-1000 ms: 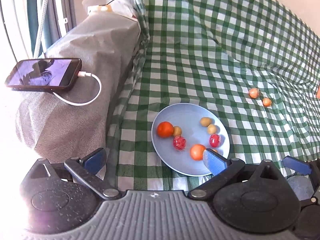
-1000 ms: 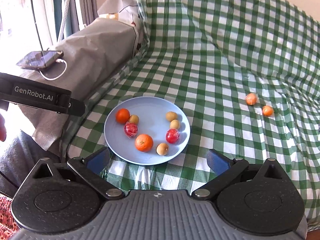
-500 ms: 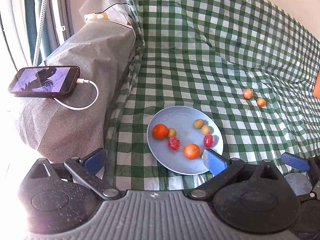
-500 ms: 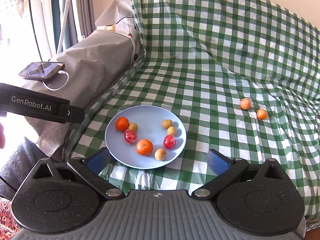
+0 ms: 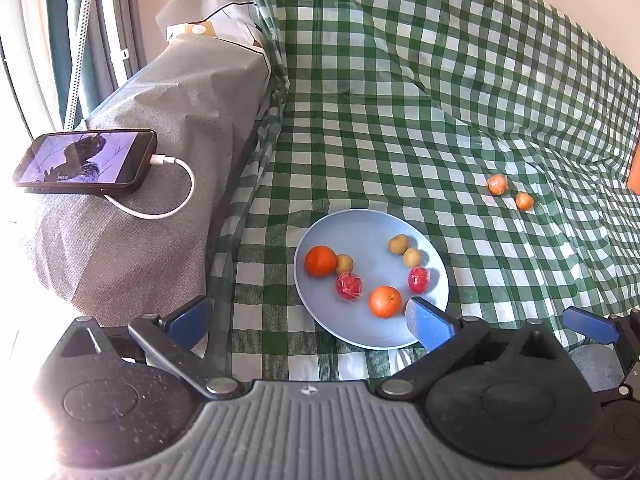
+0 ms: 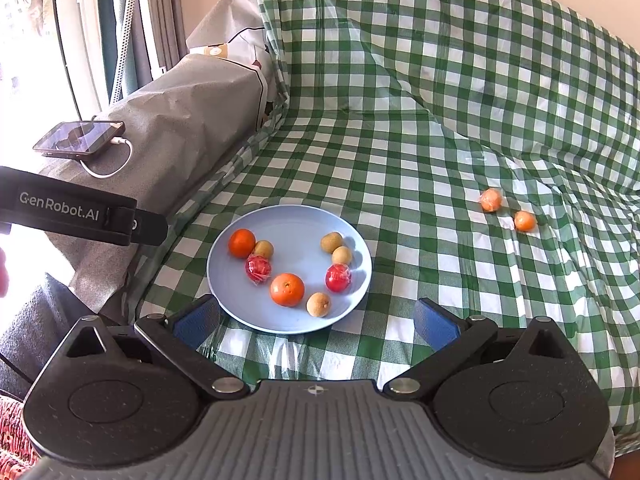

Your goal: Organize fruits

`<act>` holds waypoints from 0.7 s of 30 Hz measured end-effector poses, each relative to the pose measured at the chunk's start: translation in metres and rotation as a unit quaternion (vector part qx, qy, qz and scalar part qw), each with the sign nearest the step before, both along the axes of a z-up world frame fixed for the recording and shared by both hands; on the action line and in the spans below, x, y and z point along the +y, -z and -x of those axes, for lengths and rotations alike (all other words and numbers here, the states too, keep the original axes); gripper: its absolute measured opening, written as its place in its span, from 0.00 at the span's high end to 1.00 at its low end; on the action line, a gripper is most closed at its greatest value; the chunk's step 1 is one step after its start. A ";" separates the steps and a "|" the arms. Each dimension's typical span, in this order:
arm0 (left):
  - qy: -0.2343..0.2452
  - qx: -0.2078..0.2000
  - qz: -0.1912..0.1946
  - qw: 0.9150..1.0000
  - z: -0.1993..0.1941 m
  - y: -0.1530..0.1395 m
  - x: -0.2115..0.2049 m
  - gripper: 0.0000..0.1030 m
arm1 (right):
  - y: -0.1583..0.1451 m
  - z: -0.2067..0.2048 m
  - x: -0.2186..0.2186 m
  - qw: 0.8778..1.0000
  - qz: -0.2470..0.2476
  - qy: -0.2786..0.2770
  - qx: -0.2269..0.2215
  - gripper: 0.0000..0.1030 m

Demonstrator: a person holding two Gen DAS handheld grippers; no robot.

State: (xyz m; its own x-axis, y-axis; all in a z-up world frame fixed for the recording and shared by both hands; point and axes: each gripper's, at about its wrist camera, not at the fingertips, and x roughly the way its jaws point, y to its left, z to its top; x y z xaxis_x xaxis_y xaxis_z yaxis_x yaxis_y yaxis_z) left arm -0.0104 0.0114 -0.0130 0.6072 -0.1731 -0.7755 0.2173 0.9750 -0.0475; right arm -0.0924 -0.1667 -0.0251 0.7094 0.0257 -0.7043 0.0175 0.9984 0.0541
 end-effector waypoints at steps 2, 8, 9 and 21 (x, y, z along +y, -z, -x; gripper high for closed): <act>0.000 0.001 -0.001 1.000 0.000 0.000 0.000 0.00 | 0.001 -0.001 0.000 1.000 0.000 0.000 0.000 0.01; 0.000 0.004 -0.004 1.000 -0.002 0.002 -0.001 0.00 | 0.002 -0.001 0.000 1.000 -0.001 0.001 0.002 0.01; 0.000 0.004 -0.005 1.000 -0.002 0.002 -0.001 0.00 | 0.003 -0.002 0.001 1.000 -0.002 0.001 0.002 0.01; 0.000 0.014 -0.022 1.000 -0.010 0.006 -0.011 0.00 | 0.011 -0.007 -0.007 1.000 -0.020 0.007 0.010 0.01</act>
